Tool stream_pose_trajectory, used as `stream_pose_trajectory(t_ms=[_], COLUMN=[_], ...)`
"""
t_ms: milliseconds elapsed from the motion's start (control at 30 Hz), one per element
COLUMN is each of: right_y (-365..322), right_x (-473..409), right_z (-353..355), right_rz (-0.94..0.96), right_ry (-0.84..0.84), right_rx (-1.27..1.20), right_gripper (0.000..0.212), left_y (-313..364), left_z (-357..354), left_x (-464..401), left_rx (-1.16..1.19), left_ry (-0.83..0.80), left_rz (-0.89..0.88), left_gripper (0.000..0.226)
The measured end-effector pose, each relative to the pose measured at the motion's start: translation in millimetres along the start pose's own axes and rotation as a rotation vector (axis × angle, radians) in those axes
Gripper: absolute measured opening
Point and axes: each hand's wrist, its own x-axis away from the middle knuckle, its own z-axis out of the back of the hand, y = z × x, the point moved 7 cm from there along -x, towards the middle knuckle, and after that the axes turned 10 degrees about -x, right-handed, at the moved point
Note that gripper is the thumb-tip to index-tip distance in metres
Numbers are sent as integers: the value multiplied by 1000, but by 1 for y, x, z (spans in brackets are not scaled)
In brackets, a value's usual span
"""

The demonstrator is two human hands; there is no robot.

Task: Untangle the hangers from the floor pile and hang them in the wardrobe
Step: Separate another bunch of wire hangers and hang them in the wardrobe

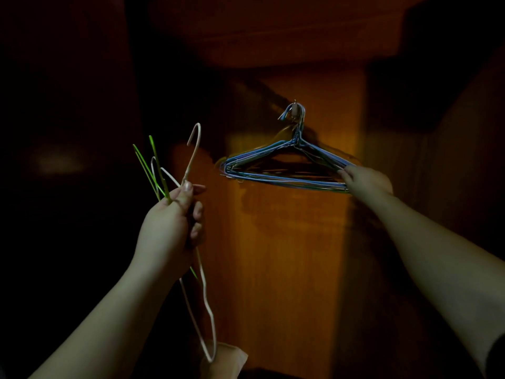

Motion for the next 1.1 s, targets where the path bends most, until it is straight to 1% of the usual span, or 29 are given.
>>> stream_pose_trajectory(t_ms=[200,367,467,567,633,733,833,900,1000,1033,1100], right_y=[-8,-12,-18,-47,-80,-139,-197,-225,-254,-261,-271], right_x=[7,24,42,70,98,158,225,261,291,298,302], right_z=[7,24,32,34,31,21,3,-4,-10,-10,-9], right_rz=[24,16,-46,-33,12,78,92,63,83,97,133], right_ry=[38,200,285,322,252,2,-355,-520,-677,-710,-720], right_rx=[10,19,-119,-313,-488,-725,-945,-1059,-1130,-1135,-1103], right_gripper=[40,38,41,35,27,16,25,31,37,34,22], left_y=[-4,-7,-9,-14,-17,-25,-34,-42,-51,-54,-57], left_z=[6,12,17,22,25,32,39,43,51,53,58], left_x=[6,12,17,26,32,38,42,45,48,49,52], left_rx=[5,9,2,2,1,-13,-35,-48,-109,-125,-146], left_ry=[-27,-16,1,-21,-45,-55,-45,-31,-7,1,15], left_rz=[18,55,73,97,106,113,112,125,123,127,141], left_gripper=[26,26,27,27,27,26,25,24,25,26,27])
